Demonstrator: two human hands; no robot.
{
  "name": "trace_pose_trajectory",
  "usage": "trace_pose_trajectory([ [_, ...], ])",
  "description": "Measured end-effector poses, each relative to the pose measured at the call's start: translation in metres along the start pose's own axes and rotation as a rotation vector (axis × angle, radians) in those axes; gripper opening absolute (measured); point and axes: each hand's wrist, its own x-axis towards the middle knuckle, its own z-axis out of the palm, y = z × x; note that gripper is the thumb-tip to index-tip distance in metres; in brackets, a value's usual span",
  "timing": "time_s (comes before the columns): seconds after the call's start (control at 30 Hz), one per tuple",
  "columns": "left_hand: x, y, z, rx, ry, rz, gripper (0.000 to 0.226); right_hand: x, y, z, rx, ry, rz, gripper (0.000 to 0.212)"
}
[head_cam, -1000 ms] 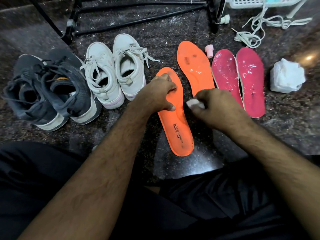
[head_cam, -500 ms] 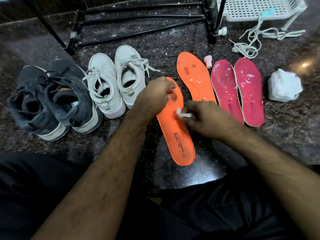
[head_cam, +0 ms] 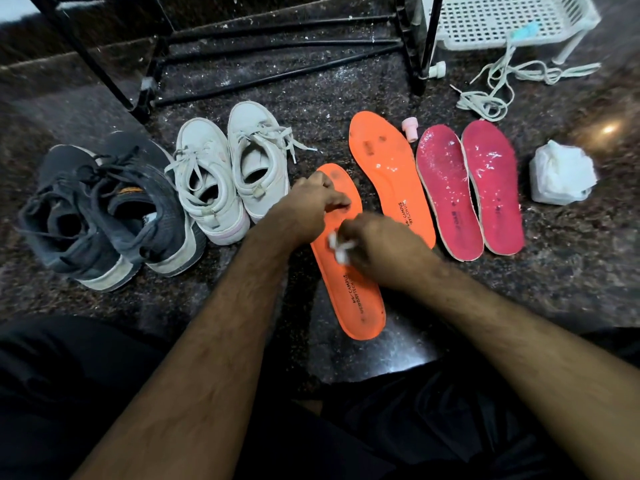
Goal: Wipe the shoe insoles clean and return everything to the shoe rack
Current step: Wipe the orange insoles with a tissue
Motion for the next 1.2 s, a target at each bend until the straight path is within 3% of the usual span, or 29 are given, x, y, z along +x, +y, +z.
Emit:
trace_pose_trajectory([
  [0.1,-0.003,-0.002,-0.003,0.001,-0.044,-0.004,0.051,-0.018,-0.024,-0.002,0.034,-0.466,-0.212,0.026],
  [0.13,-0.005,-0.002,-0.003,0.000,-0.055,-0.006,0.052,-0.021,-0.027,-0.006,0.061,-0.494,-0.232,0.030],
  [0.17,-0.006,-0.003,-0.001,-0.003,-0.063,-0.009,0.055,-0.019,-0.028,-0.012,0.114,-0.430,-0.210,0.040],
  [0.23,-0.007,-0.003,0.003,0.010,-0.046,-0.009,0.064,-0.010,-0.017,-0.025,0.238,-0.132,-0.112,0.051],
  [0.3,-0.004,-0.003,0.004,0.032,-0.028,-0.016,0.076,0.001,0.000,-0.029,0.161,0.146,-0.054,0.035],
  [0.33,-0.001,-0.003,0.004,0.050,-0.030,-0.025,0.076,0.004,0.005,-0.027,0.066,0.171,-0.037,0.030],
  [0.47,0.002,0.002,0.002,0.128,0.025,-0.055,0.080,0.000,0.002,-0.014,-0.104,-0.233,-0.097,0.026],
  [0.57,-0.004,0.006,0.005,0.140,0.148,-0.070,0.069,-0.012,-0.005,-0.030,0.059,-0.358,-0.149,0.025],
  [0.63,-0.006,0.007,0.004,0.122,0.228,-0.096,0.067,-0.014,-0.002,-0.032,0.061,-0.202,-0.096,0.032],
  [0.7,-0.008,0.013,-0.002,0.109,0.277,-0.106,0.056,-0.013,0.002,-0.025,-0.086,-0.071,-0.057,0.032],
  [0.83,-0.018,0.017,-0.004,0.172,0.174,-0.208,0.030,-0.019,-0.002,-0.021,-0.133,-0.271,-0.102,0.032],
  [1.0,-0.030,0.012,0.005,0.115,0.054,-0.177,0.041,-0.030,-0.011,-0.025,-0.019,0.006,-0.038,0.028],
  [1.1,-0.039,0.020,0.009,0.014,0.007,-0.228,0.062,-0.036,-0.019,-0.007,-0.017,-0.138,-0.016,0.023],
  [1.2,-0.044,0.016,0.024,-0.002,0.091,-0.252,0.068,-0.046,-0.019,-0.018,0.029,-0.197,0.017,0.024],
])
